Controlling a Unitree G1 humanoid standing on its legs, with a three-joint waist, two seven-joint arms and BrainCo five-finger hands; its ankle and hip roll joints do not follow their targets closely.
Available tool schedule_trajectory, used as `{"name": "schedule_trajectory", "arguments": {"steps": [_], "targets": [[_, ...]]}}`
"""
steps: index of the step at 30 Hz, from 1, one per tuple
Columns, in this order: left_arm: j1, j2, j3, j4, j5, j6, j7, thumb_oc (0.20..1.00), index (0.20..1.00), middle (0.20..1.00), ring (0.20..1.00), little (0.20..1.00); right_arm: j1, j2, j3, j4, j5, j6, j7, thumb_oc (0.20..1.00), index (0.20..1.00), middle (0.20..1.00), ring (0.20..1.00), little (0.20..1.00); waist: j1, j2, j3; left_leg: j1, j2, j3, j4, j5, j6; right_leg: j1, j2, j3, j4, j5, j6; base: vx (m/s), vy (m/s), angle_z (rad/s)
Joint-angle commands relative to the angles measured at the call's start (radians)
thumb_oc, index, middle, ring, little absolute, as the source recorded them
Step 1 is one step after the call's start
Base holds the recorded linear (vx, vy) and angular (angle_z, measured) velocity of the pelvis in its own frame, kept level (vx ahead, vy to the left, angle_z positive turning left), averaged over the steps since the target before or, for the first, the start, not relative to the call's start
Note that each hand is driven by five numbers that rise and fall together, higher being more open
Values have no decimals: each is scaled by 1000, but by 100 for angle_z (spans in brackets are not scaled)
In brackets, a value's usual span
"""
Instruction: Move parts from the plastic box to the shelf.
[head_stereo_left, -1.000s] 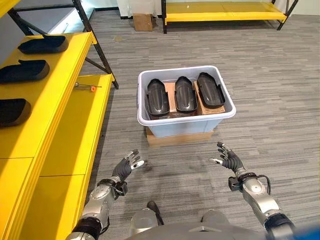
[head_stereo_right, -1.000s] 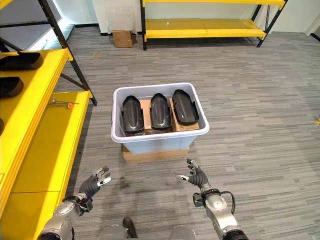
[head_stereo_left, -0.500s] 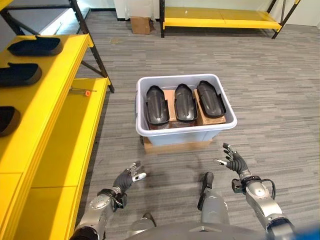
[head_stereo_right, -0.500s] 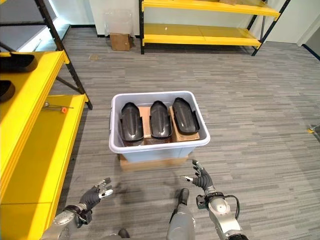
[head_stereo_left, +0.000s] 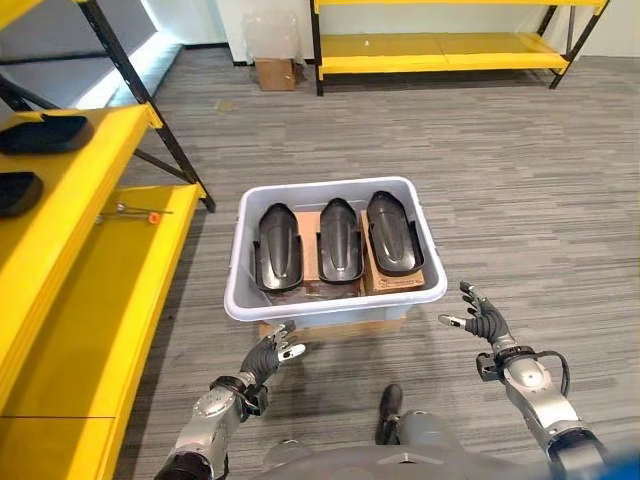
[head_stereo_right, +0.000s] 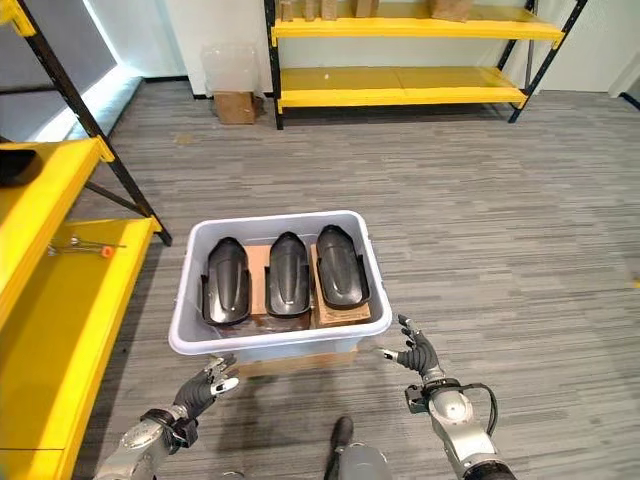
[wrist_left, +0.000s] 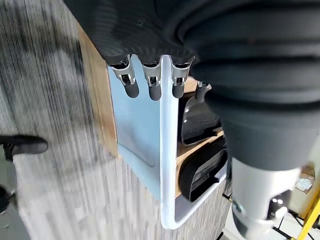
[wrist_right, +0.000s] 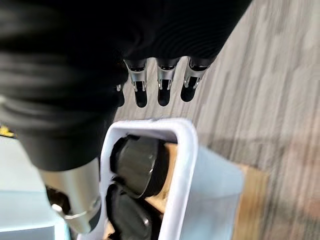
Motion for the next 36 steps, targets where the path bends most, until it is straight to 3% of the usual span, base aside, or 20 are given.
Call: {"name": "schedule_trajectory", "arguments": {"steps": [1, 2, 3, 4, 7, 9, 11, 15, 16, 21, 27, 29, 31, 32, 36], "targets": [[5, 18, 11, -19, 15, -59, 2, 1000, 1000, 1000, 1000, 1000, -37, 4, -28, -30, -15, -70, -9, 1000, 1000, 1000, 1000, 1000, 6, -20, 3, -51, -52, 38, 117, 29, 0, 122, -67, 11, -49, -14, 99, 45, -105, -6], [3, 17, 12, -19, 13, -60, 5, 1000, 1000, 1000, 1000, 1000, -38, 2, -29, -31, -19, -74, -8, 1000, 1000, 1000, 1000, 1000, 6, -19, 4, -56, -49, 40, 130, 29, -2, 122, -66, 10, -47, -17, 96, 55, -141, 0], [-3, 17, 16, -14, 1, -70, 11, 1000, 1000, 1000, 1000, 1000, -44, -10, -33, -39, -34, -84, -1, 1000, 1000, 1000, 1000, 1000, 4, -18, 9, -82, -38, 46, 219, 36, -8, 125, -61, 10, -44, -32, 79, 75, -123, 6], [-14, 18, 27, -14, -6, -84, 23, 1000, 1000, 1000, 1000, 1000, -61, -24, -31, -46, -48, -99, 4, 1000, 1000, 1000, 1000, 1000, 14, -11, 23, -152, -22, -3, 313, 70, -19, 130, -47, 29, -32, -52, 59, 96, -67, 9], [-13, 20, 40, -22, -16, -88, 30, 1000, 1000, 1000, 1000, 1000, -72, -33, -29, -51, -50, -104, 18, 1000, 1000, 1000, 1000, 1000, 13, 0, 22, -130, -8, -6, 221, 97, -25, 130, -49, 34, -22, -57, 64, 79, 90, -15], [-5, 29, 45, -46, -23, -77, 34, 1000, 1000, 1000, 1000, 1000, -71, -37, -23, -78, -40, -92, 13, 1000, 1000, 1000, 1000, 1000, 6, 18, 12, -103, 35, 7, 66, 178, -49, 139, -64, 32, -13, -68, 76, 164, 321, 5], [-5, 30, 48, -45, -32, -71, 27, 1000, 1000, 1000, 1000, 1000, -73, -34, -18, -78, -22, -85, 4, 1000, 1000, 1000, 1000, 1000, 3, 25, 13, -105, 54, 12, 32, 203, -57, 146, -78, 31, 4, -79, 81, 129, 296, 2], [-11, 30, 45, -31, -35, -58, 5, 1000, 1000, 1000, 1000, 1000, -69, -15, -14, -68, -13, -89, -19, 1000, 1000, 1000, 1000, 1000, -2, 30, 8, -82, 36, 35, 5, 155, -37, 148, -107, 18, 46, -93, 93, 108, 284, -10], [-14, 31, 35, -22, -13, -54, 3, 1000, 1000, 1000, 1000, 1000, -67, 8, -15, -53, -8, -103, -39, 1000, 1000, 1000, 1000, 1000, 1, 29, 7, -71, 5, 18, -3, 134, -22, 148, -109, 28, 61, -93, 102, 164, 261, 15], [7, 45, 26, -25, -21, -58, 0, 1000, 1000, 1000, 1000, 1000, -73, 14, -21, -60, -41, -115, -33, 1000, 1000, 1000, 1000, 1000, 9, 20, 9, -51, -42, 1, -23, 109, 7, 155, -103, 58, 38, -72, 121, 134, 109, 10], [23, 78, 13, -71, -41, -50, -3, 1000, 1000, 1000, 1000, 1000, -170, -31, -15, -66, -45, -104, -88, 1000, 1000, 1000, 1000, 1000, 68, 0, 40, -113, -49, -25, -10, 109, 15, 120, -101, 52, 39, -72, 123, 48, -32, 0], [-20, 103, -4, -120, -106, -98, 3, 1000, 1000, 1000, 1000, 1000, -284, -85, -19, -37, -25, -82, -152, 1000, 1000, 1000, 1000, 1000, 100, 8, 89, -184, -33, -42, 20, 123, 1, 69, -101, 35, 72, -89, 109, -139, -72, 16], [-35, 114, -1, -147, -155, -107, 1, 1000, 1000, 1000, 1000, 1000, -320, -99, -23, -23, -16, -66, -169, 1000, 1000, 1000, 1000, 1000, 108, 14, 102, -200, -31, -48, 25, 127, -3, 55, -102, 30, 82, -93, 106, -129, -17, 10], [-65, 133, 38, -250, -277, -130, 4, 1000, 1000, 1000, 1000, 1000, -396, -124, -34, 8, -12, -27, -212, 1000, 1000, 1000, 1000, 1000, 128, 32, 135, -233, -27, -60, 37, 133, -11, 26, -107, 17, 103, -104, 96, -91, 14, 11], [-122, 152, 131, -420, -433, -234, 67, 1000, 1000, 1000, 1000, 1000, -504, -139, -43, 105, -22, -3, -274, 1000, 1000, 1000, 1000, 1000, 161, 57, 185, -288, -28, -84, 66, 132, -17, -22, -124, 0, 153, -125, 83, -88, 7, 18]]}}
